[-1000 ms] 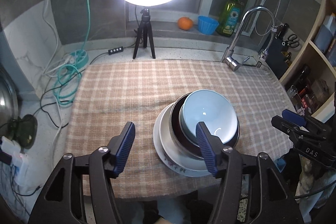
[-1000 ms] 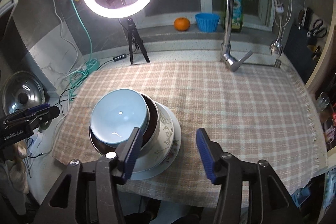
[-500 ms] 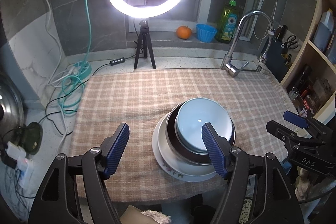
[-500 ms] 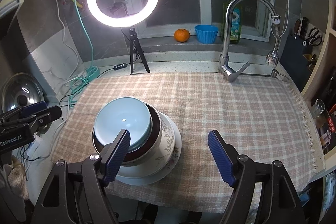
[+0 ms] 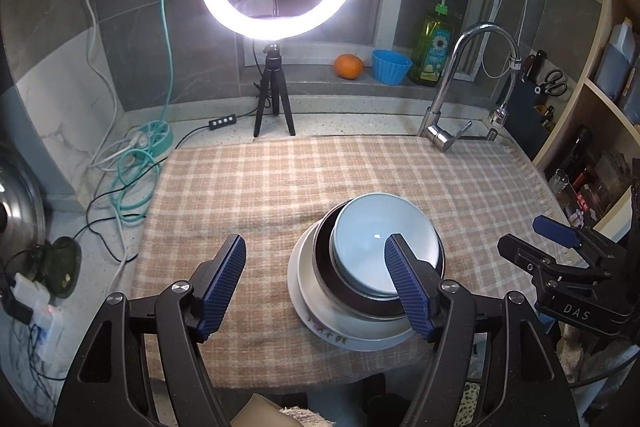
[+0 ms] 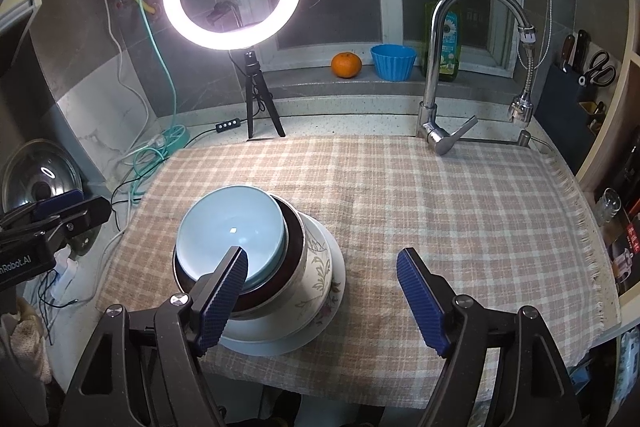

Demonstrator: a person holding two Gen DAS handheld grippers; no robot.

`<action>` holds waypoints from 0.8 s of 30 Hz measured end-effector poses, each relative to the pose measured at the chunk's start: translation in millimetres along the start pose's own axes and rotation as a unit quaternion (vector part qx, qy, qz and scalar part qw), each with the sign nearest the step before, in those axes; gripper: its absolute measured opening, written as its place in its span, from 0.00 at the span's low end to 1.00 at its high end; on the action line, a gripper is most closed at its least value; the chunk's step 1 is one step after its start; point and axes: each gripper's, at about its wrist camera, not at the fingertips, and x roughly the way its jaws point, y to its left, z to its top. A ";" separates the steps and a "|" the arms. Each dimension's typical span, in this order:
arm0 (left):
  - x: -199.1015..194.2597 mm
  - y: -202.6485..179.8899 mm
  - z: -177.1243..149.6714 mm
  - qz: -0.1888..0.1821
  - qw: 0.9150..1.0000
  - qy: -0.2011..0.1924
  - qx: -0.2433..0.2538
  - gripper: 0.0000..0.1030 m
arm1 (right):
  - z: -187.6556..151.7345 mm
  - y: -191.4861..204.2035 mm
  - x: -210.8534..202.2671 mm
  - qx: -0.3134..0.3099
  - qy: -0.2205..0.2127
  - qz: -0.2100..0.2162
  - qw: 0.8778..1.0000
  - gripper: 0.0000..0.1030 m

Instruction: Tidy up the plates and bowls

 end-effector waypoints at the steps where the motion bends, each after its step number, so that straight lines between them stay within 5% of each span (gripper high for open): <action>1: -0.2 -0.1 0.3 0.000 1.000 0.000 -0.001 0.70 | 0.3 -0.2 0.7 0.000 0.001 0.000 1.000 0.71; 24: -0.4 -4.3 1.9 0.000 1.000 -0.002 -0.001 0.70 | -0.2 1.6 5.5 -0.001 0.005 0.001 1.000 0.72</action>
